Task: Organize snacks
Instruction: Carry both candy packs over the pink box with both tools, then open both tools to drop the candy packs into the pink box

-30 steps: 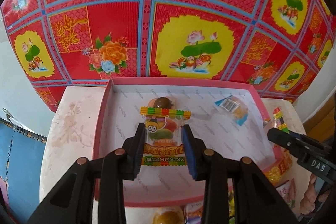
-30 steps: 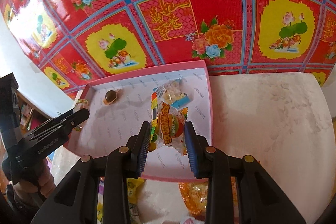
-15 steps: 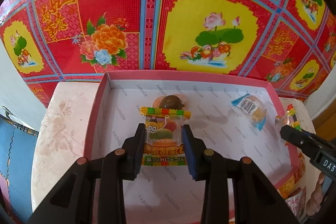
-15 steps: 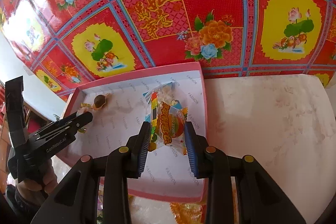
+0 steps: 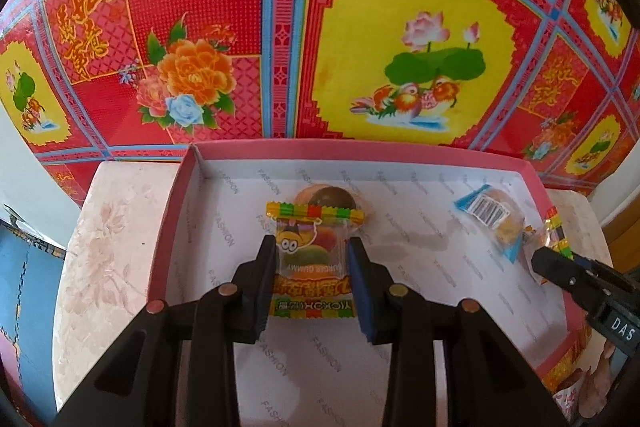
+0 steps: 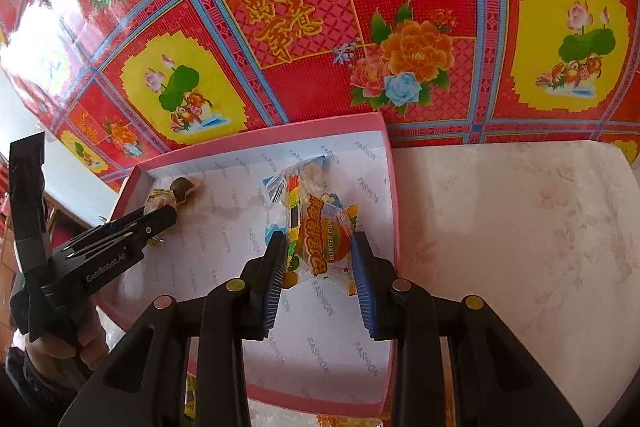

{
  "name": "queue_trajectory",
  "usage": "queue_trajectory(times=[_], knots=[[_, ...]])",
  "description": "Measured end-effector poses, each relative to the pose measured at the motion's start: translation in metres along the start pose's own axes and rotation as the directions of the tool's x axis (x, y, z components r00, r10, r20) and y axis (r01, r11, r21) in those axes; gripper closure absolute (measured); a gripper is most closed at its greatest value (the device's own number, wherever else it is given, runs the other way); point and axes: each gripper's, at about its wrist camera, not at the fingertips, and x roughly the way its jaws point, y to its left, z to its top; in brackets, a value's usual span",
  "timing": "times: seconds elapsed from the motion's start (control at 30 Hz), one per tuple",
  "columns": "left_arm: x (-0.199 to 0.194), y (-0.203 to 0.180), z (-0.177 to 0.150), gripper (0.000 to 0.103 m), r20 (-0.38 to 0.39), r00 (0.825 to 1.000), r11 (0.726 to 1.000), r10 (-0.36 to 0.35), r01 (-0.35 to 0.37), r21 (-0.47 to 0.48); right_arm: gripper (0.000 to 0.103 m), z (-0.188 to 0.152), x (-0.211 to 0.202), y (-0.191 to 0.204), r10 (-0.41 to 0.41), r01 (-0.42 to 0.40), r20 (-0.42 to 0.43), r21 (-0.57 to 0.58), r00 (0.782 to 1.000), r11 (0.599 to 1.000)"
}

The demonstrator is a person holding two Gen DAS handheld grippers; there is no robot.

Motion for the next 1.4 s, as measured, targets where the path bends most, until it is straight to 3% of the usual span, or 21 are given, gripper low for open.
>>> queue_trajectory(times=[0.4,0.67,0.87,0.97,1.4], knots=[[0.001,-0.006,-0.006,0.066,-0.007,1.000,1.000,0.005,-0.005,-0.011,0.068,0.001,-0.002,0.001,0.006,-0.006,-0.008,-0.018,1.000,1.000],[-0.006,-0.006,-0.006,0.060,-0.033,0.999,1.000,-0.005,0.004,-0.025,0.061,-0.003,-0.006,0.001,0.019,-0.019,0.000,-0.017,1.000,1.000],[-0.019,-0.007,-0.016,0.058,-0.032,0.999,1.000,-0.016,0.016,-0.018,0.057,-0.004,-0.018,0.004,0.022,-0.022,0.016,-0.025,1.000,0.999],[-0.026,-0.006,-0.020,0.050,-0.032,0.999,1.000,-0.017,0.016,-0.014,0.056,-0.006,-0.023,0.007,0.024,-0.023,0.024,-0.033,0.999,0.999],[-0.063,-0.002,-0.038,0.050,-0.014,0.999,1.000,-0.029,0.029,-0.012,0.050,-0.020,-0.047,0.009,0.018,-0.016,0.038,-0.044,0.999,0.999]])
